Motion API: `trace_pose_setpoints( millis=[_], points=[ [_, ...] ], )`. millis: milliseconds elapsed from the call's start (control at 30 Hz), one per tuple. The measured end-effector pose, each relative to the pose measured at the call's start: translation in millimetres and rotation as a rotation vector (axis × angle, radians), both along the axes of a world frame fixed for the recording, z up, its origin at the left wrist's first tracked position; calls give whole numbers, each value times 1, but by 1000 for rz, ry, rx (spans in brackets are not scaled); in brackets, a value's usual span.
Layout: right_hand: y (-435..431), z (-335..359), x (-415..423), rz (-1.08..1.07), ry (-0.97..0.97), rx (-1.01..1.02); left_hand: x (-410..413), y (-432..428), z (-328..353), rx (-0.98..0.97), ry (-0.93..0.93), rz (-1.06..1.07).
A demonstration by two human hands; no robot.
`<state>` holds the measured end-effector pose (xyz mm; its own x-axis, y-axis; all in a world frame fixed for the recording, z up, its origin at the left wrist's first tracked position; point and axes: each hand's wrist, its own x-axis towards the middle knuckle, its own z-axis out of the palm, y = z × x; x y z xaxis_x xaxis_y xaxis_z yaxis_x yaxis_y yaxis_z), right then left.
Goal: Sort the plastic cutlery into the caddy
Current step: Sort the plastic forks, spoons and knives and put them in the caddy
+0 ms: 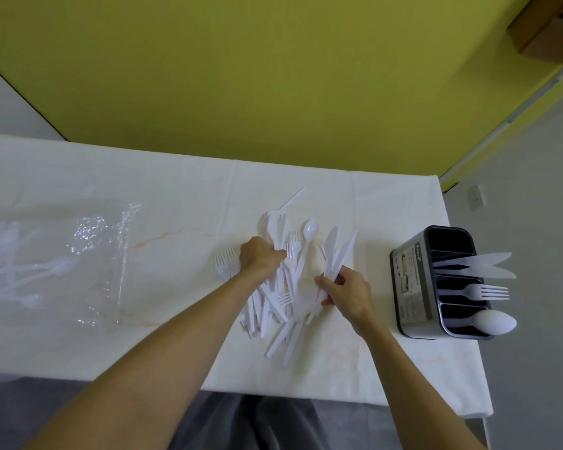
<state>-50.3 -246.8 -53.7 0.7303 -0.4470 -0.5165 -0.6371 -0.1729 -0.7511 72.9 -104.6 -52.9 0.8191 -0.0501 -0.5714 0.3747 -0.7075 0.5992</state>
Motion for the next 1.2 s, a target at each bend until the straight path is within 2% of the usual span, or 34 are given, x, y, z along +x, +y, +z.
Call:
trace_pose_setpoints(
  millis=[200, 533, 633, 700, 833, 933, 1000, 1100, 1200],
  points=[
    [0, 15, 0, -9, -60, 57, -7, 22, 14, -149, 4, 15],
    [0, 59, -5, -64, -254, 198, -16, 40, 40, -292, -194, -13],
    [-15, 87, -14, -103, -355, 160, -13, 28, 54, -364, -230, -64],
    [-33, 107, -19, -165, -405, 118, -12, 14, 67, -426, -256, -76],
    [-87, 139, -42, -459, -484, 18, -18, -35, 99, -666, -189, -25],
    [-122, 142, -58, -691, -401, -152, -29, -73, 116, -841, -92, 25],
    [-138, 136, -66, -752, -322, -186, -40, -100, 123, -911, -36, 37],
    [-145, 123, -70, -671, -184, -284, -53, -132, 122, -886, -25, 28],
    [-145, 117, -72, -582, -135, -356, -66, -158, 114, -796, -58, -10]
  ],
)
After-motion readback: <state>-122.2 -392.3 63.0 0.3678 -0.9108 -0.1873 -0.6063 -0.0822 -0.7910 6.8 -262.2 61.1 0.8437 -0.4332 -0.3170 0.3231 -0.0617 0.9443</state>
